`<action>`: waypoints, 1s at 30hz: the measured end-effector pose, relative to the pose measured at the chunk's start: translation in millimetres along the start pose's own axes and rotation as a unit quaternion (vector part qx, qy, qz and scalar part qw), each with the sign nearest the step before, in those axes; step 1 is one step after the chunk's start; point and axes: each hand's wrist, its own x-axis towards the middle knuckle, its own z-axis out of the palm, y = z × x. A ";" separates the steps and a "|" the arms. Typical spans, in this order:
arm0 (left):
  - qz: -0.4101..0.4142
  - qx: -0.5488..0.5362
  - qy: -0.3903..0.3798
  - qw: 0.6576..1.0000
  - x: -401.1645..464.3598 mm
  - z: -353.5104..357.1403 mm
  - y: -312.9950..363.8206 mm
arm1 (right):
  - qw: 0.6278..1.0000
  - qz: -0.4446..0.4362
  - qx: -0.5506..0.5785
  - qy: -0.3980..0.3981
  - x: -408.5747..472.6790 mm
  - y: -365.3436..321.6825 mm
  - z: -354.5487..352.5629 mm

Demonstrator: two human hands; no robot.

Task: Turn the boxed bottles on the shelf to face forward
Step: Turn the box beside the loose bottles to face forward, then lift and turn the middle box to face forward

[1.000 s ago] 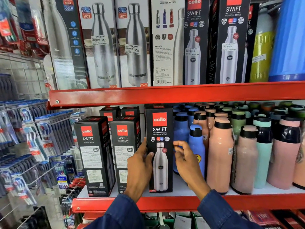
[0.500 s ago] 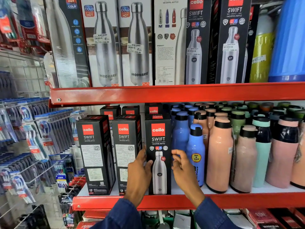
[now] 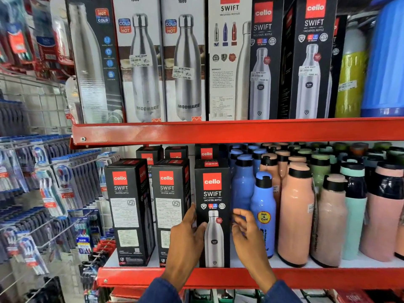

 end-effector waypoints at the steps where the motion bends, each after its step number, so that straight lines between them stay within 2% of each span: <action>1: -0.005 0.001 0.002 1.000 -2.6 -3.3 2.0 | 1.000 -0.005 0.003 0.014 -2.0 -1.7 -1.2; 6: -0.002 0.028 0.051 0.998 -20.0 -27.9 12.4 | 0.985 -0.084 0.026 0.151 -26.7 -26.3 -6.6; 7: -0.007 0.035 0.070 0.997 -23.3 -34.5 14.7 | 0.981 -0.104 0.032 0.158 -33.2 -33.6 -4.9; 9: -0.020 0.045 0.107 0.993 -27.4 -46.4 15.4 | 0.983 -0.137 0.049 0.112 -47.1 -46.4 3.7; 12: -0.039 0.054 0.152 0.986 -28.6 -60.4 8.1 | 0.989 -0.135 0.051 -0.029 -65.2 -62.9 28.5; 14: -0.033 0.058 0.155 0.986 -27.5 -70.0 4.2 | 0.987 -0.127 0.032 -0.095 -74.0 -69.8 50.6; 17: -0.019 0.062 0.142 0.988 -22.6 -80.5 -5.7 | 0.987 -0.103 -0.009 -0.127 -75.9 -71.5 81.7; 25: 0.020 0.014 0.002 1.000 3.8 -90.7 -45.1 | 0.993 -0.039 -0.102 -0.034 -62.4 -71.4 129.6; 30: 0.015 0.000 -0.048 0.999 14.3 -89.7 -63.4 | 0.989 0.003 -0.146 0.014 -50.3 -67.2 140.5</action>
